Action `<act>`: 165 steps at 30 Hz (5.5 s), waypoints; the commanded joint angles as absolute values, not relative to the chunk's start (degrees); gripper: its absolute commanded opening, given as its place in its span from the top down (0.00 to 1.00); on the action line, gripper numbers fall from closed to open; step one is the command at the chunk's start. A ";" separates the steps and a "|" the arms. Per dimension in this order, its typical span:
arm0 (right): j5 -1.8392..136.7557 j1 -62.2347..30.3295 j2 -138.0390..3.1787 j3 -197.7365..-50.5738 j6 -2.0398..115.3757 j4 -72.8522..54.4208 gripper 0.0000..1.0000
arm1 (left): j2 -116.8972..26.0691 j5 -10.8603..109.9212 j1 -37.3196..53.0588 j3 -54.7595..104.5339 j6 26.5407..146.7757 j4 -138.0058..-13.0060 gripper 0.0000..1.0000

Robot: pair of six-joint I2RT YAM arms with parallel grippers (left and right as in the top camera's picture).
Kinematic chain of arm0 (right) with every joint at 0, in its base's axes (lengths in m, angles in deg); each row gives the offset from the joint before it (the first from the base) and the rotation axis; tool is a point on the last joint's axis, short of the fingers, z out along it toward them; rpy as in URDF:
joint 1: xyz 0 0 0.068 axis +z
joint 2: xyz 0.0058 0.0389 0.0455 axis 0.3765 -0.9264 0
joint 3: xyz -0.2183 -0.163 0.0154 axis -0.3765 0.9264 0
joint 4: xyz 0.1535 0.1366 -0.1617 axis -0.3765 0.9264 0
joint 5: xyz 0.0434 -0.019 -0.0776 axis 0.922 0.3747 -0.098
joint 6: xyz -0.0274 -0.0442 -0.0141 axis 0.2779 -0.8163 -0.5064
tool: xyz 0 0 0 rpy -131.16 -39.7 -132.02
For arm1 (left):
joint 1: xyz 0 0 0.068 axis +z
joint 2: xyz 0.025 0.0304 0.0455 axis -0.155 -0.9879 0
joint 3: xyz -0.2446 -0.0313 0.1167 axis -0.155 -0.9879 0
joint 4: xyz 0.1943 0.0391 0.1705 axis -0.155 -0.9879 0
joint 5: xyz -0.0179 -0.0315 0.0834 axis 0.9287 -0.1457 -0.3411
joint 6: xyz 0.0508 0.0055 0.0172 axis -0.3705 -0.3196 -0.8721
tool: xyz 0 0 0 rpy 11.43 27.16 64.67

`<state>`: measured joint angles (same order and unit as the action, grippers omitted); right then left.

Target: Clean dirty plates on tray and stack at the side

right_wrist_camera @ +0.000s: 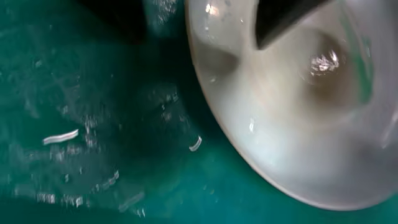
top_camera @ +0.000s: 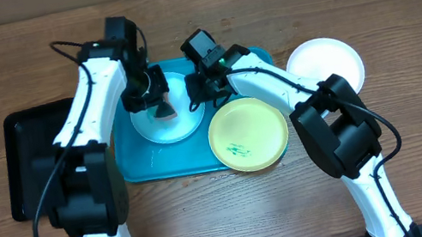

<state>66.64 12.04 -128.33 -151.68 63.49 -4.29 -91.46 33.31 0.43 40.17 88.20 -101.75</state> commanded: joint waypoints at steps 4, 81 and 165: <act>64.32 11.58 -126.54 -152.67 63.60 -4.53 0.67 | -96.83 34.01 -0.67 39.97 91.06 -99.97 0.96; 64.34 11.58 -126.56 -152.67 63.64 -3.33 0.96 | -103.39 1.16 4.08 46.72 94.08 -107.60 0.96; 69.15 -35.07 -104.10 -139.88 46.24 21.70 0.96 | -81.34 30.97 42.98 48.25 93.93 -116.04 0.96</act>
